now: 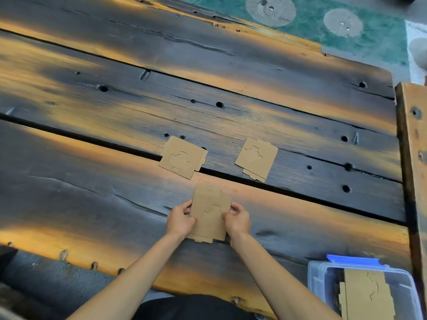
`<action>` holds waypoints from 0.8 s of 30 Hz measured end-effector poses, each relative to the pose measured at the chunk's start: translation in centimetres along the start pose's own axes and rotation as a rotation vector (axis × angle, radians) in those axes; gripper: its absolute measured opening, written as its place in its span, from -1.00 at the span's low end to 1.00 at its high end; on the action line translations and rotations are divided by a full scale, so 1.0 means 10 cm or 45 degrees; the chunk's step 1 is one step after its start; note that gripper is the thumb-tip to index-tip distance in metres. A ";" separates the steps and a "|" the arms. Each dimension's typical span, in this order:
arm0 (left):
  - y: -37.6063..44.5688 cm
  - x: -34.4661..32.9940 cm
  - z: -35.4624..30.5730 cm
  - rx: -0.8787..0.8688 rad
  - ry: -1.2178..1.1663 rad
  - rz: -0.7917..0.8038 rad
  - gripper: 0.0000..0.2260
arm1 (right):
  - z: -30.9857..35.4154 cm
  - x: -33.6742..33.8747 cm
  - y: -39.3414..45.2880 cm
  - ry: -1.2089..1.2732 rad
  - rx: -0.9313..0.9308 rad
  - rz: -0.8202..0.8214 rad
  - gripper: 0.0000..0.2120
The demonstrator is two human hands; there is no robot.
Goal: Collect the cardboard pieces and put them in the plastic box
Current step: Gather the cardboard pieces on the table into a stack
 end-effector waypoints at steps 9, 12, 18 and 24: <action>-0.08 -0.07 0.10 0.085 -0.238 -0.009 -0.58 | 0.04 0.07 -0.02 0.012 0.069 0.081 -0.59; -0.09 -0.11 0.15 0.115 -0.326 0.022 -0.59 | 0.06 0.08 -0.04 0.042 0.085 0.199 -0.58; -0.16 -0.28 0.08 0.176 -0.521 0.182 -0.43 | 0.13 0.21 -0.10 0.049 0.133 0.295 -0.59; -0.28 -0.50 -0.12 0.211 -0.612 0.300 -0.14 | 0.18 0.29 -0.16 0.010 0.236 0.448 -0.51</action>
Point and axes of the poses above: each hand's wrist, its own y-axis towards the middle knuckle, its own x-axis out of the back of the hand, z = x × y, the point moved 10 cm from there along y, towards the middle knuckle, and after that the axes turned 10 degrees about -x, right-handed, at the moved point
